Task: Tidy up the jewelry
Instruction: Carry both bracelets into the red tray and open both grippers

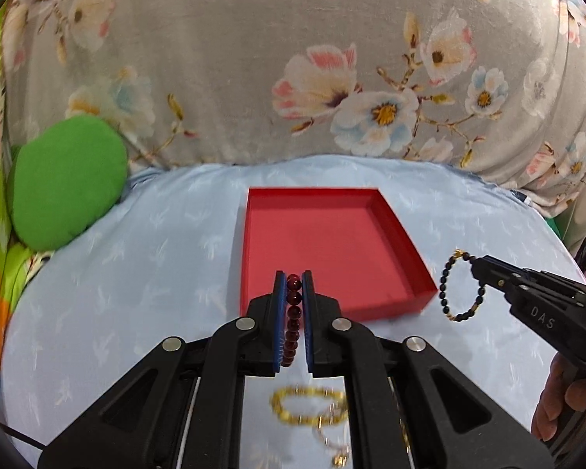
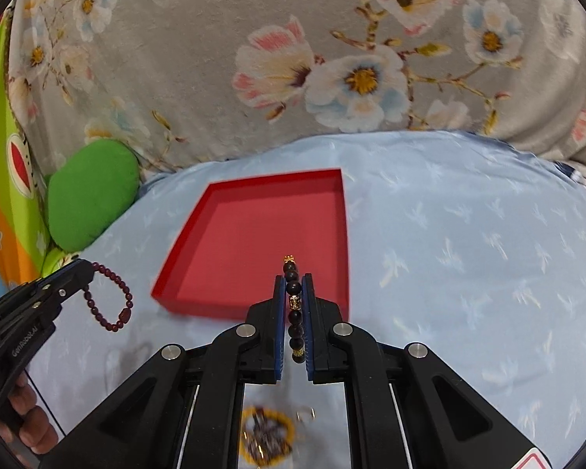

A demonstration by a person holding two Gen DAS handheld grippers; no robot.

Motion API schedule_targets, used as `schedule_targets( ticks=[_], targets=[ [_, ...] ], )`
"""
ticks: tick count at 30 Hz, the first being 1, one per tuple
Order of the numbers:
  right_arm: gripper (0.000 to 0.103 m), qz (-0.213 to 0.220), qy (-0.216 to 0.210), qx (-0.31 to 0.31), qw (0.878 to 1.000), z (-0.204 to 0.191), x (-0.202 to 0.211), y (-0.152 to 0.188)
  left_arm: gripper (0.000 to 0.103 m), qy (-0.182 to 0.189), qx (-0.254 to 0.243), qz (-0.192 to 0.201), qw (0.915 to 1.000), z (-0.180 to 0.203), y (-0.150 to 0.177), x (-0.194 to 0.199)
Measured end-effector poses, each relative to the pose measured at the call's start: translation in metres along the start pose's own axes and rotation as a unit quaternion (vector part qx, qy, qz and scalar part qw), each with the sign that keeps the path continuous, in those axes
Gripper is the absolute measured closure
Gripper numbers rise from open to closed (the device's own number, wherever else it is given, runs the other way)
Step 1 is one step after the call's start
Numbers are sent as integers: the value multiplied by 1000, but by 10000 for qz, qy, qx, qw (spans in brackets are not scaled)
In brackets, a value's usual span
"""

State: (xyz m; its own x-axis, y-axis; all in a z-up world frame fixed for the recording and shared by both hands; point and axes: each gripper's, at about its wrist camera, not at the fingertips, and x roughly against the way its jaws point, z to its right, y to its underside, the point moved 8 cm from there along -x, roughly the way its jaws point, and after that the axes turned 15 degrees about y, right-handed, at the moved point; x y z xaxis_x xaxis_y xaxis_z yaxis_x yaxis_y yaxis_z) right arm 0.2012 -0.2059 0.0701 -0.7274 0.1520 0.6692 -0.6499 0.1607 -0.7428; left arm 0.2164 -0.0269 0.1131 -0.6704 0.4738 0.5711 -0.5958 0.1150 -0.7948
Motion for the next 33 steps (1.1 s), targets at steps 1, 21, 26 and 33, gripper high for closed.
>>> schedule_targets(
  ticks=[1, 21, 26, 33],
  targets=[
    [95, 9, -57, 24, 10000, -5, -7, -11, 95, 20, 6, 4, 10000, -1, -8, -7],
    [95, -895, -419, 298, 9947, -63, -180, -90, 95, 342, 157, -434, 9983, -42, -79, -177],
    [94, -1164, 184, 487, 9918, -53, -210, -77, 95, -114, 199, -759, 9968, -66, -62, -203],
    [61, -770, 470, 382, 9952, -31, -194, -81, 73, -529, 166, -760, 9956, -79, -47, -191]
  ],
)
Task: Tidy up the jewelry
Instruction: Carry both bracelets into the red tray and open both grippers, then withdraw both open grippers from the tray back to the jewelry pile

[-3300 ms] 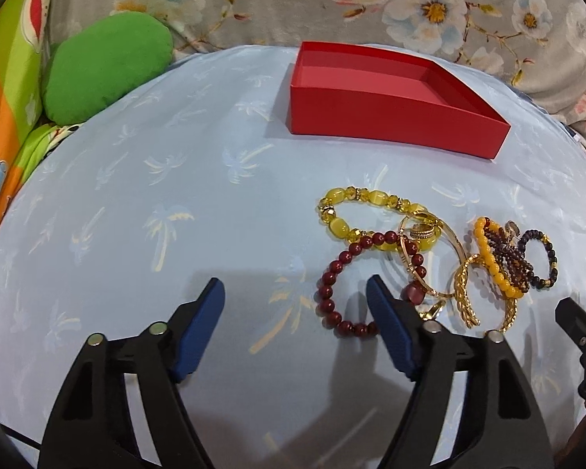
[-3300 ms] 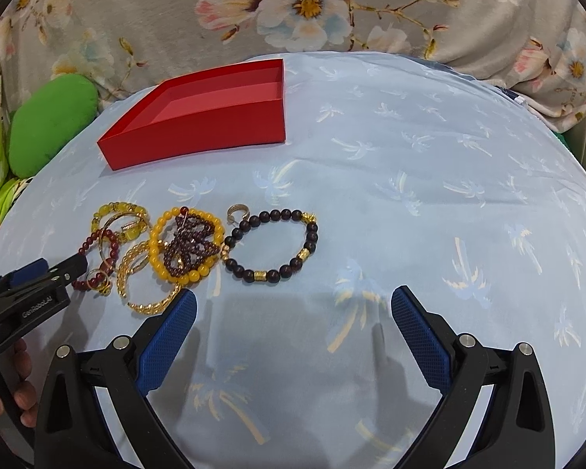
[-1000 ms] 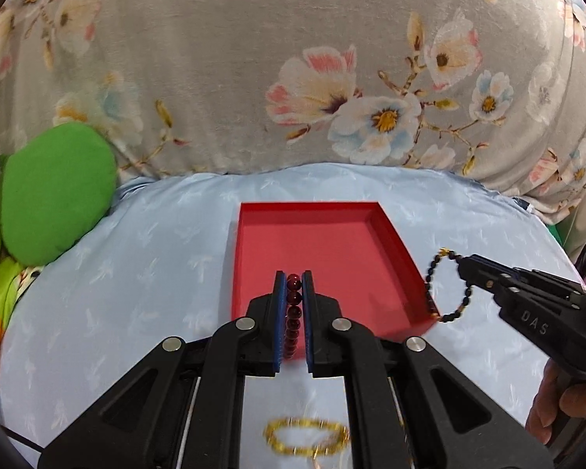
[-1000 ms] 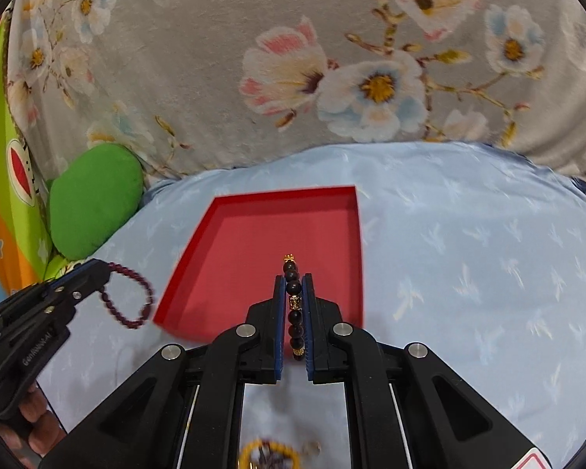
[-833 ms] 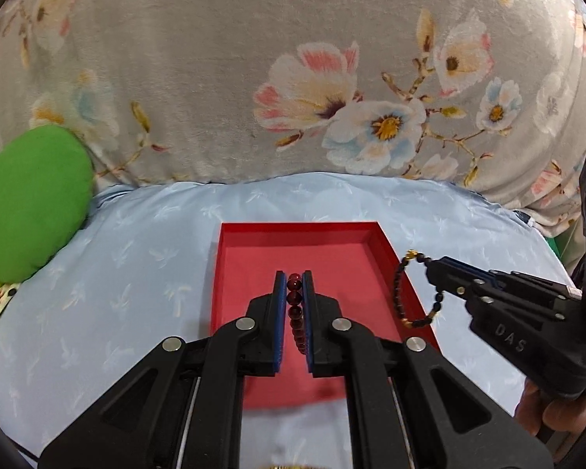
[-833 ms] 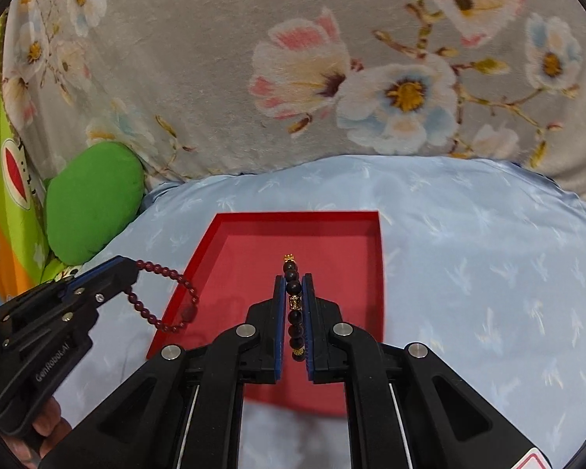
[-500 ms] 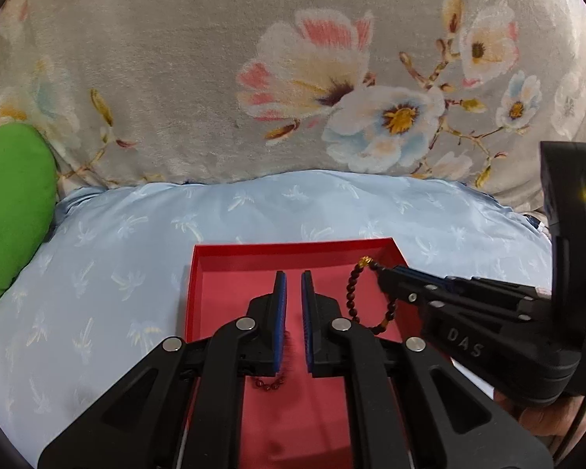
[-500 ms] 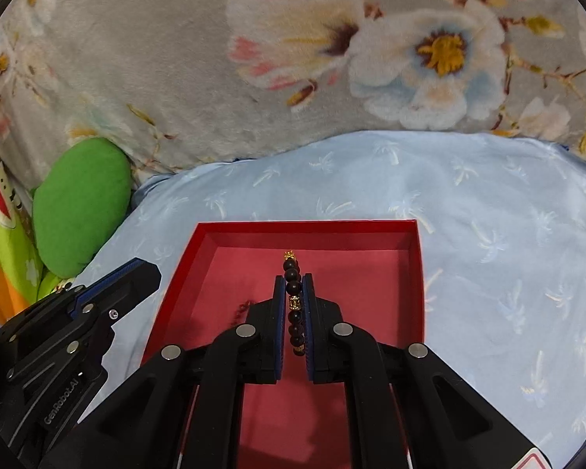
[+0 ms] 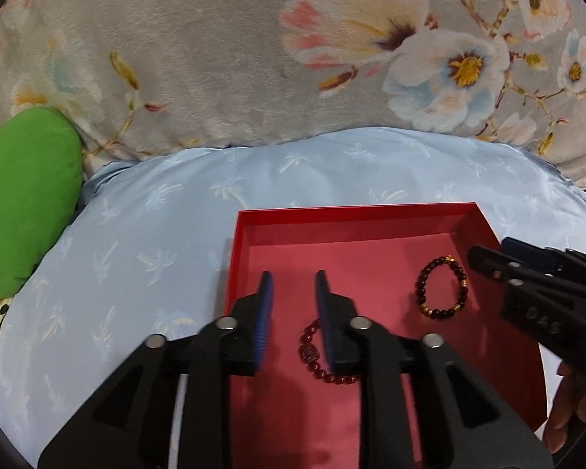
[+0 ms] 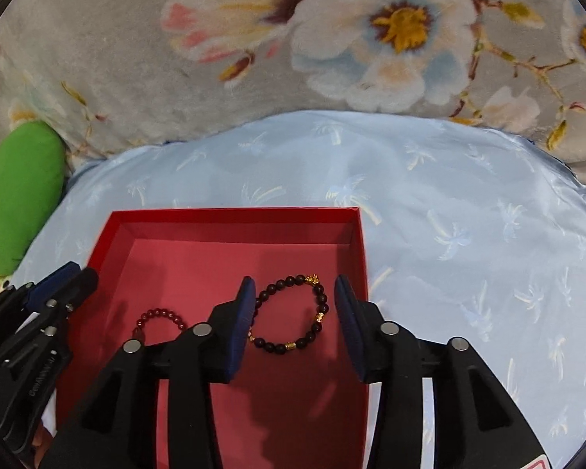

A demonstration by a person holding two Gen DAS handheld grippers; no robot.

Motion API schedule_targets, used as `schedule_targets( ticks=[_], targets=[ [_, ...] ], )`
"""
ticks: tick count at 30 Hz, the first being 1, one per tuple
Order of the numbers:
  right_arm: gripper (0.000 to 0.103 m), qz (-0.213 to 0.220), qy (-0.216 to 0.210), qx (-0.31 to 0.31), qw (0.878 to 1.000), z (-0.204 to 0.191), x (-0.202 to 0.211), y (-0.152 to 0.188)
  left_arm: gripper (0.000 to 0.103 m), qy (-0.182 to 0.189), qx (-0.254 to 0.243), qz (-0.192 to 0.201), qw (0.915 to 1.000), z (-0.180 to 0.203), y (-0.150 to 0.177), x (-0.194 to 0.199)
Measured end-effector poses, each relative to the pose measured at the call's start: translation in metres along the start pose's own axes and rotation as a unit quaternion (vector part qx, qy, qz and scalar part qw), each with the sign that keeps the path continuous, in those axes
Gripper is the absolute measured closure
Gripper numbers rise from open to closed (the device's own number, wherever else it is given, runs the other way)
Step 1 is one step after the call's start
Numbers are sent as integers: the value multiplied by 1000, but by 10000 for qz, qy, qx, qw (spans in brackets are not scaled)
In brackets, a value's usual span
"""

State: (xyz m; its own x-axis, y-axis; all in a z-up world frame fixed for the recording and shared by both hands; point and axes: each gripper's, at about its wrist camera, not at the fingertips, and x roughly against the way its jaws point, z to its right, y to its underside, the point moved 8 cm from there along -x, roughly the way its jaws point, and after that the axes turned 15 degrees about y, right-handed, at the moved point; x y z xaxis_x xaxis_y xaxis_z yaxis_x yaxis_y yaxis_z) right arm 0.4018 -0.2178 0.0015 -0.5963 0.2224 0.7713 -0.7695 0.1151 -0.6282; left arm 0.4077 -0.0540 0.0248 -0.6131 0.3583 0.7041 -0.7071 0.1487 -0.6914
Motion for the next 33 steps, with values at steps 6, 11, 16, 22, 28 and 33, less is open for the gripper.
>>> schedule_targets(
  ticks=[6, 11, 16, 22, 28, 33],
  targets=[
    [60, 152, -316, -167, 9992, 9, 34, 15, 69, -217, -59, 120, 9997, 3, 10, 21],
    [60, 380, -473, -201, 9980, 12, 75, 42, 68, -203, -116, 231, 9995, 16, 29, 52],
    [59, 478, -591, -203, 9969, 15, 111, 84, 68, 14, -144, 225, 9996, 36, 66, 83],
    [57, 461, -603, -155, 9970, 22, 149, 159, 68, 297, -236, 75, 9993, 58, 130, 117],
    [56, 203, -566, -218, 9980, 30, 167, 230, 68, 536, -74, -82, 9985, 68, 194, 144],
    [56, 67, -488, -172, 9986, 31, 171, 272, 67, 588, 83, -103, 9982, 65, 231, 160]
  ],
)
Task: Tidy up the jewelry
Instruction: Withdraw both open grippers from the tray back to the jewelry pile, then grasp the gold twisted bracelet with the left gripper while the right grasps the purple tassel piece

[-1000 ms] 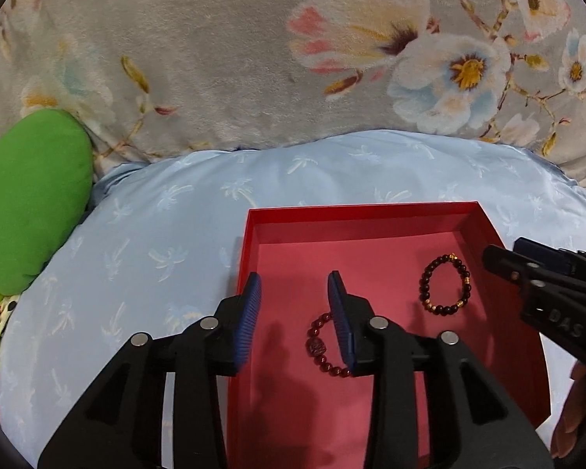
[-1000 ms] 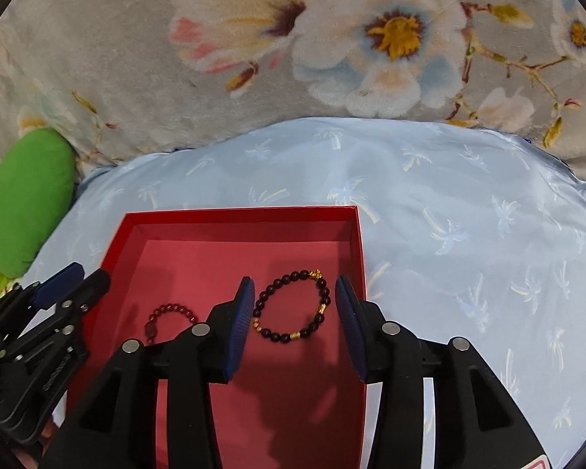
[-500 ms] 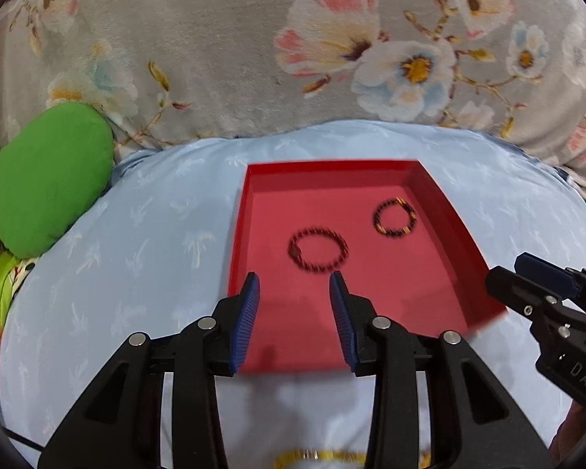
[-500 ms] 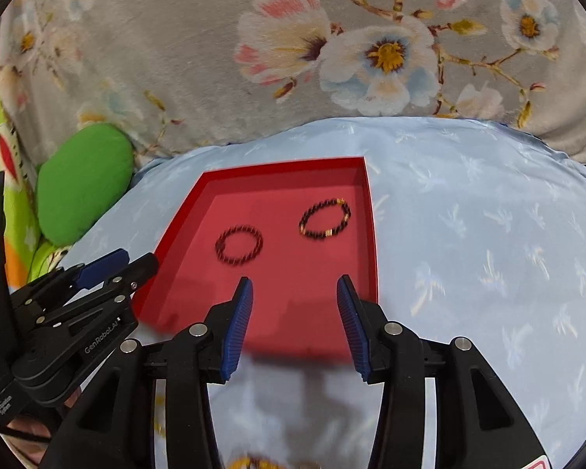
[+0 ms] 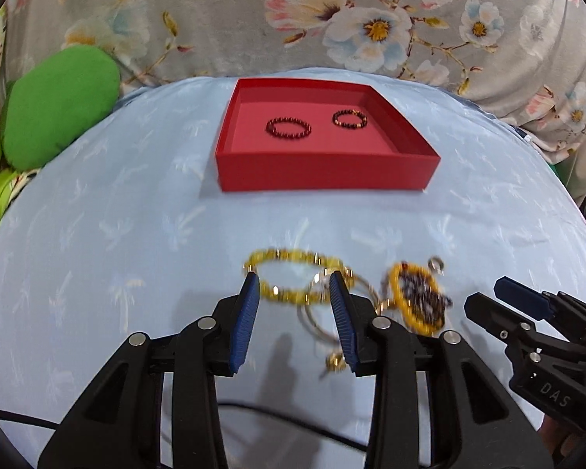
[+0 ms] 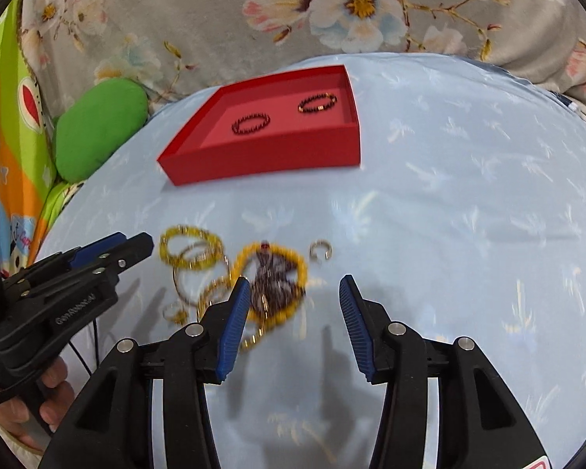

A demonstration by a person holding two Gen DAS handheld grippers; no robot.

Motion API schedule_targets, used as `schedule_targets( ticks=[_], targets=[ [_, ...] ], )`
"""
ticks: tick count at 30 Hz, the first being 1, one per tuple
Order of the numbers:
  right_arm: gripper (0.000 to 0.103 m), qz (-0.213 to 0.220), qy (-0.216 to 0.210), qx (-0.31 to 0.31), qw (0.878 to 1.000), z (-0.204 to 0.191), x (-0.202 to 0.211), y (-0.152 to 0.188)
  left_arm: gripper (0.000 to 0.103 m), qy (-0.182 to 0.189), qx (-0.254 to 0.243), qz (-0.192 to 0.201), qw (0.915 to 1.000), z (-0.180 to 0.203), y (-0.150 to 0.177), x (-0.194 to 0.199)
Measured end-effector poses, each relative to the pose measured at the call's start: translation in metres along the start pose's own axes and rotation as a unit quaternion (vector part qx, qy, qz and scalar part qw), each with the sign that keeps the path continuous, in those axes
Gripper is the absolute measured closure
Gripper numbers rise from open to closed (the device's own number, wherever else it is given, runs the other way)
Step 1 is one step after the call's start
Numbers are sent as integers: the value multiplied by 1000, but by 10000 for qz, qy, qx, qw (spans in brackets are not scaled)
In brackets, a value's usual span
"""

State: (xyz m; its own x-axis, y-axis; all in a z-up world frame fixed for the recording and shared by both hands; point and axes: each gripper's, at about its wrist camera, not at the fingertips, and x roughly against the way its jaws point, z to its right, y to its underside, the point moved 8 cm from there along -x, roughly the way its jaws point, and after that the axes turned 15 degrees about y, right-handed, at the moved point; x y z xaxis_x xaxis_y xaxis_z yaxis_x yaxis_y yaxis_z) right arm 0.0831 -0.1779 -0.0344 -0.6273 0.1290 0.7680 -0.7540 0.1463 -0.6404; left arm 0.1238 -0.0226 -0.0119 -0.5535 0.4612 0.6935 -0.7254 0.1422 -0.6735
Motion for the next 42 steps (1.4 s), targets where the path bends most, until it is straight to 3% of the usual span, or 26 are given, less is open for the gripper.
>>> schedule_targets(
  ticks=[11, 27, 34, 42],
  targets=[
    [56, -32, 134, 70, 9999, 1, 2, 27, 60, 118, 222, 51, 9997, 5, 26, 15],
    [56, -88, 297, -31, 9995, 18, -1, 34, 62, 540, 126, -340, 9979, 37, 35, -21],
    [56, -91, 310, -42, 9995, 20, -1, 33, 88, 532, 74, -560, 9970, 40, 40, -39],
    [56, -119, 208, -74, 9997, 17, -3, 30, 95, 482, 106, -403, 9980, 33, 34, -27]
  ],
)
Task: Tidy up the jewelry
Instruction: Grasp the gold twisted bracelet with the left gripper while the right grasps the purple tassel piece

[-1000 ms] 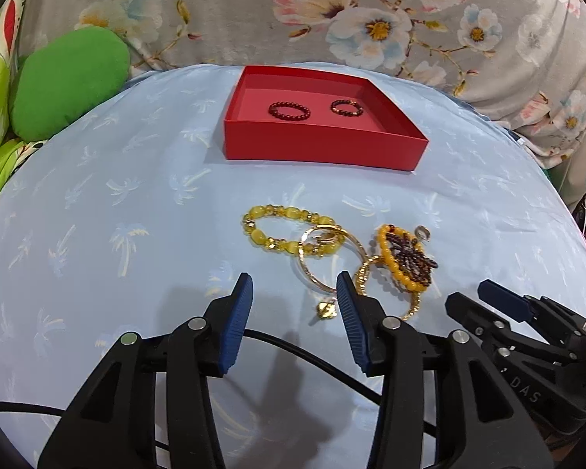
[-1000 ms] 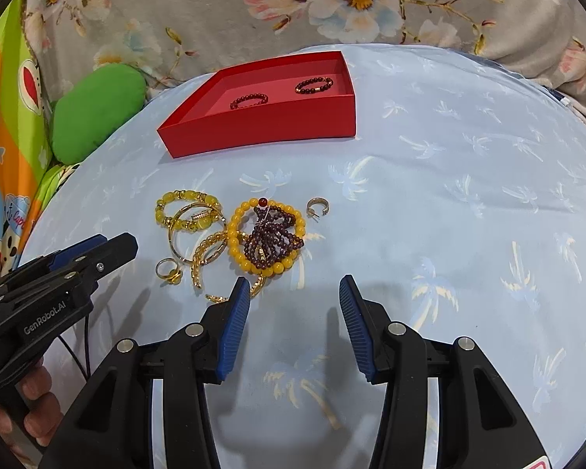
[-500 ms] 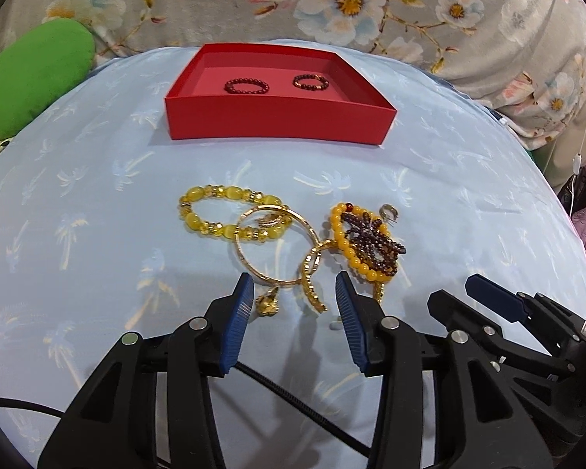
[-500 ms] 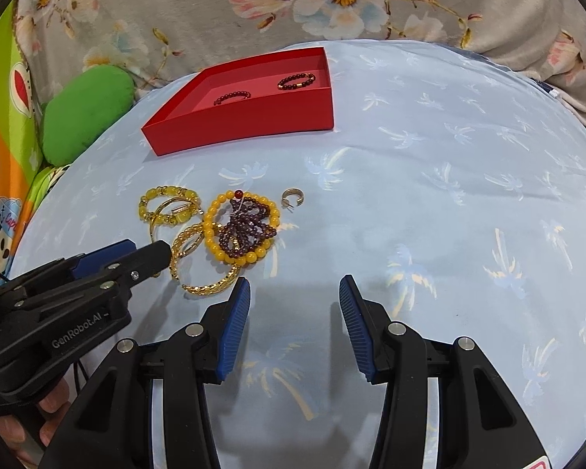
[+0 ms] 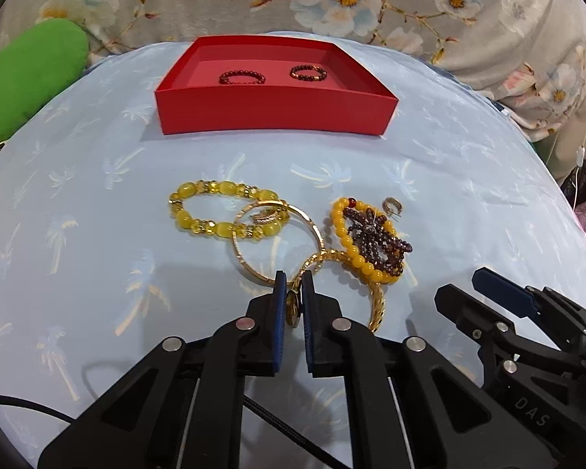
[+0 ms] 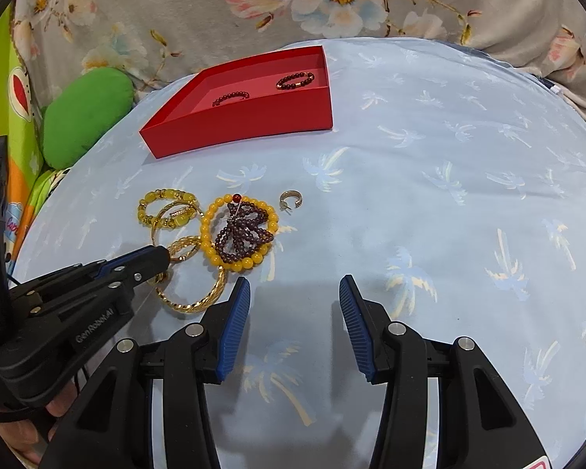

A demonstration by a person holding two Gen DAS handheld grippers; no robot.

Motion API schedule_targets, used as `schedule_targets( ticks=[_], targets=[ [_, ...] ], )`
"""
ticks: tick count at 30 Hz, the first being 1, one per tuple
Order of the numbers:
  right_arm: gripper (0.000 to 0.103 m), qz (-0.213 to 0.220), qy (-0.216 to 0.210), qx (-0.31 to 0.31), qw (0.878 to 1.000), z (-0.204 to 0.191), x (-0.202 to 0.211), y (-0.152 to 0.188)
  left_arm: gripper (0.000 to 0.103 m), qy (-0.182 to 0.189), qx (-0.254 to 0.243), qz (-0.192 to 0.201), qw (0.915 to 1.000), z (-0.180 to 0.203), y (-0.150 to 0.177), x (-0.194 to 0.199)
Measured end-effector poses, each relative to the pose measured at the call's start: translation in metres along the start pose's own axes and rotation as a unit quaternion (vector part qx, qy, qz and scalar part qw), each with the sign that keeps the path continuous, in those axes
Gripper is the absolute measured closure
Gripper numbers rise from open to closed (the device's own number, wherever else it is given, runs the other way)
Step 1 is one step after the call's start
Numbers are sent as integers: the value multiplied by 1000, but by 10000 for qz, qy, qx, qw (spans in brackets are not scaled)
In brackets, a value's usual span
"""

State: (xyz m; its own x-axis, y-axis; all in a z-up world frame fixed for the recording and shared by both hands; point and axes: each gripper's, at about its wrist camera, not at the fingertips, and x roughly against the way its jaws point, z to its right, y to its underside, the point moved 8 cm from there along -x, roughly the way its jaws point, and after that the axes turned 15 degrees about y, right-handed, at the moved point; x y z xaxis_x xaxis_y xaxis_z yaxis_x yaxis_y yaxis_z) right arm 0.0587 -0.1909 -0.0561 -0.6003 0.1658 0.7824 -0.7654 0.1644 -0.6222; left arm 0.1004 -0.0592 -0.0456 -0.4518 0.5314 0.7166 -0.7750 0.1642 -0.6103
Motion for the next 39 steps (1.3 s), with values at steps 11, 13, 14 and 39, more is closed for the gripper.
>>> schedule_targets(
  ticks=[11, 13, 14, 39],
  targets=[
    [56, 76, -201, 114, 9997, -21, -4, -18, 95, -214, 217, 139, 9994, -25, -3, 23],
    [59, 107, -234, 163, 9995, -27, -5, -22, 95, -242, 278, 144, 9992, -30, -2, 24],
    [61, 114, -254, 177, 9995, -29, -6, -23, 95, -254, 286, 144, 9992, -32, -2, 25],
    [95, 245, -251, 323, 9989, -35, -9, -34, 95, -303, 317, 126, 9990, -37, 5, 28]
  ],
)
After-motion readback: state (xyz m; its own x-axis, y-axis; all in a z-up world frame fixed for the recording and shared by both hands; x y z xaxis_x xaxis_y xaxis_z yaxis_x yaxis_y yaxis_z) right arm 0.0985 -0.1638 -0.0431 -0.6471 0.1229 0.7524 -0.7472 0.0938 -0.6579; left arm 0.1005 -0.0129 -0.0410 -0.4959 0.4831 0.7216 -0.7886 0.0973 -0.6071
